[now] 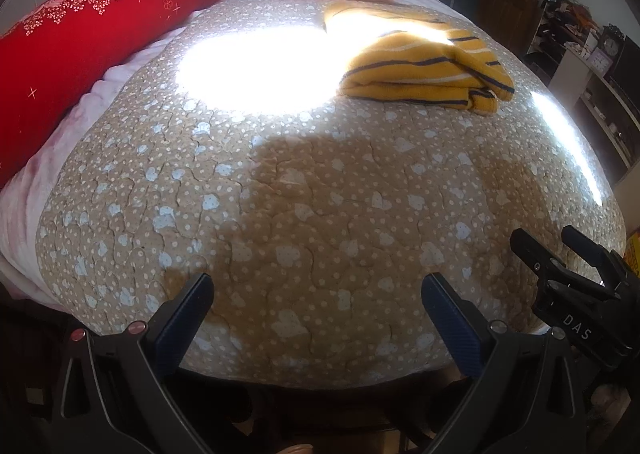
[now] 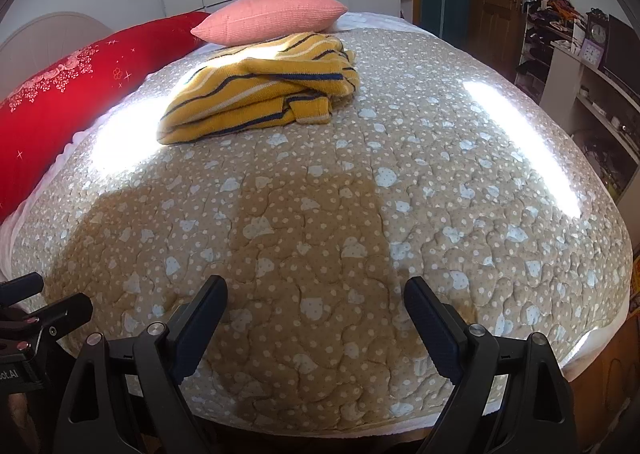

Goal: Fold small clothes

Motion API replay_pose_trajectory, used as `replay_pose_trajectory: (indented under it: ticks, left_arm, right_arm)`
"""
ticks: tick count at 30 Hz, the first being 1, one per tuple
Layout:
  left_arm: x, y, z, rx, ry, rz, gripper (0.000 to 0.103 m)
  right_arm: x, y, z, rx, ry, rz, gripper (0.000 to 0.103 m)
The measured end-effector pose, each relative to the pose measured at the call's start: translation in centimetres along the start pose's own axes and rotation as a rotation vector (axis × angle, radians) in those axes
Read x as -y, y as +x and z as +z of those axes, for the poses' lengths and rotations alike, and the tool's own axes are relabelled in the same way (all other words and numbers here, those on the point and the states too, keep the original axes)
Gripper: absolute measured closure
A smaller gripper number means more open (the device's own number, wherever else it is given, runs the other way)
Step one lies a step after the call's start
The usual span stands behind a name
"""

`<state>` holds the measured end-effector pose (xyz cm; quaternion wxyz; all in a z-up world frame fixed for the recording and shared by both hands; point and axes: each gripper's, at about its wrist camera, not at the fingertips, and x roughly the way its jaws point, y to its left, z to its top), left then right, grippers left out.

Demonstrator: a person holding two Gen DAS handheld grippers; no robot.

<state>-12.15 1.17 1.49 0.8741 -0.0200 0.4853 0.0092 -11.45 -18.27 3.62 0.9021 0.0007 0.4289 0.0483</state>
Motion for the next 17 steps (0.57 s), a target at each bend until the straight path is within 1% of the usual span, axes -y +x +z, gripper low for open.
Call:
replay_pose_trajectory:
  ticks: [5, 9, 13, 17]
  left_arm:
    - [-0.3, -0.5, 2.1, 0.064, 0.027, -0.001, 0.000]
    - [-0.1, -1.0, 3.5, 0.117, 0.044, -0.026, 0.000]
    - [0.2, -0.6, 4.2, 0.132, 0.057, -0.056, 0.000]
    - [0.5, 0.3, 4.0, 0.124, 0.069, -0.053, 0.000]
  right_arm:
    - [-0.6, 0.2, 2.0, 0.033, -0.036, 0.002, 0.010]
    - [-1.4, 0.5, 3.7, 0.055, -0.049, 0.010, 0.010]
    - [-2.3, 0.8, 4.8, 0.069, -0.061, 0.015, 0.010]
    - [-3.1, 1.2, 5.1, 0.073, -0.086, 0.011, 0.010]
